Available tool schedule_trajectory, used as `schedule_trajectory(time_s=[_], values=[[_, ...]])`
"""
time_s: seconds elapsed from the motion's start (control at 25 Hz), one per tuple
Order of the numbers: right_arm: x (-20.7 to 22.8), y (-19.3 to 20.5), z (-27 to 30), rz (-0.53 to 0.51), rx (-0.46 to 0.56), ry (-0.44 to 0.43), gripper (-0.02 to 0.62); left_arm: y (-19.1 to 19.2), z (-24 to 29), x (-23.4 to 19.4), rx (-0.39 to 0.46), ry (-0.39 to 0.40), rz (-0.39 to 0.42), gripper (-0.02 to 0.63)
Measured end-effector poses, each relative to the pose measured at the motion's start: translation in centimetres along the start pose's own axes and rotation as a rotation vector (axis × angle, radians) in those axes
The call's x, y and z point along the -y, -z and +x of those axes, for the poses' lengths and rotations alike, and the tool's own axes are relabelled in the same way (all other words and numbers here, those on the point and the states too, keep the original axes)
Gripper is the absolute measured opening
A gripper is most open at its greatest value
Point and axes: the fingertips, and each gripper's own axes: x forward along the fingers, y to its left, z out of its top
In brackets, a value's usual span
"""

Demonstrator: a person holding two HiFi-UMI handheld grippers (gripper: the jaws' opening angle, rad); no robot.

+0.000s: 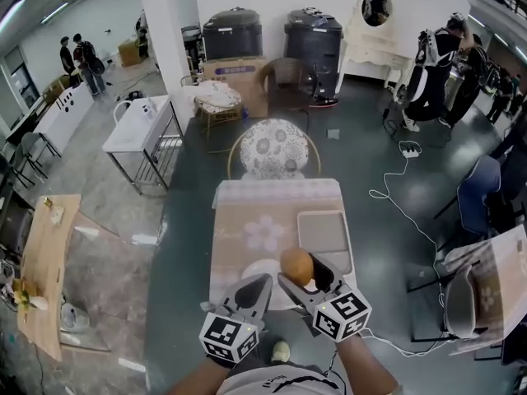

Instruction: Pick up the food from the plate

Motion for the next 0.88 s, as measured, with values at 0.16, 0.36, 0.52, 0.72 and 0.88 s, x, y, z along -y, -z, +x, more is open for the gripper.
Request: schedule_trajectory(time_s=[0.16, 0.36, 0.52, 0.72, 0.88], values=[[-1.1, -1.7, -1.3, -0.014, 0.044, -0.003, 0.324, -1.0, -0.8, 0.9, 0.022, -0.004, 0.012, 0.006], [-2.0, -3.1, -2.7, -0.038, 0.084, -0.001, 0.324, -2.2, -1.6, 2.0, 0.054, -0.007, 0.029, 0.006], [-2.8, -3.1, -3.3, -0.07, 0.082, -0.004, 0.324, -2.7, -2.4, 2.8, 0.077, -0.014, 0.04, 0.006], [-3.4, -3.1, -3.8, -0.075, 0.087, -0.016, 0.324, -2.5, -2.8, 3.4, 0.082, -0.026, 0.043, 0.006], [-3.9, -3.5, -4.5, -0.076, 0.1, -0.023, 0.324, -2.7, -3.4, 3.9, 0.092, -0.036, 0.044, 0.006]])
